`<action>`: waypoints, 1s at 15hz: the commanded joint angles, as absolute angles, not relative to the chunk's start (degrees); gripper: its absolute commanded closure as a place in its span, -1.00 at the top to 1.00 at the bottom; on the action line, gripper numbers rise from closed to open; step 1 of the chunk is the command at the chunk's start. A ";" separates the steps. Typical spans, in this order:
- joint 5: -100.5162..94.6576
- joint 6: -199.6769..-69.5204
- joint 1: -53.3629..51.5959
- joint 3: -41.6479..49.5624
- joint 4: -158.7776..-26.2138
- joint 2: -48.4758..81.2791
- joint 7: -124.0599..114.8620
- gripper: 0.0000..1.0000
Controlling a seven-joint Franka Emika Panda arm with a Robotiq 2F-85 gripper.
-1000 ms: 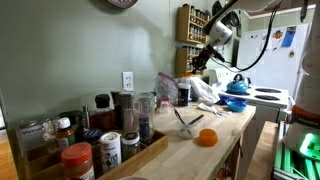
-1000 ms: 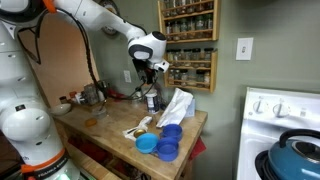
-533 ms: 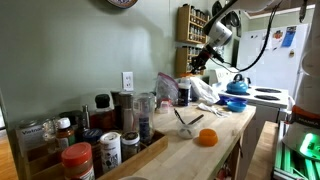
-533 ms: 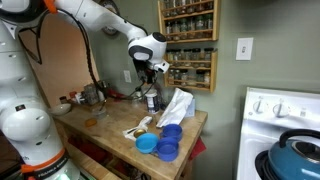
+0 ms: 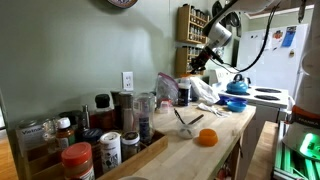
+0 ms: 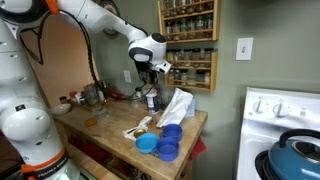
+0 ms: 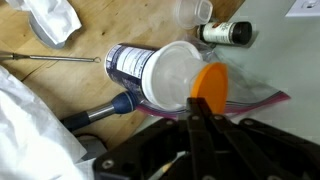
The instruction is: Place the orange lid on top of the container on the blue jar
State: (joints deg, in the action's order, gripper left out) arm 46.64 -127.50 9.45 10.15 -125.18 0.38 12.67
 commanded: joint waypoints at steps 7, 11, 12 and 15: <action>47.66 -130.46 8.95 8.68 -126.43 1.56 11.85 -0.98; 47.79 -130.86 9.02 8.63 -126.44 1.74 11.18 -0.44; 47.63 -131.14 9.03 8.65 -126.48 1.72 10.92 -0.42; 47.51 -132.38 9.21 8.85 -126.55 1.35 10.24 -0.02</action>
State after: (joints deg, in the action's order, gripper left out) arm 46.72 -129.68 9.16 8.87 -125.29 1.99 11.29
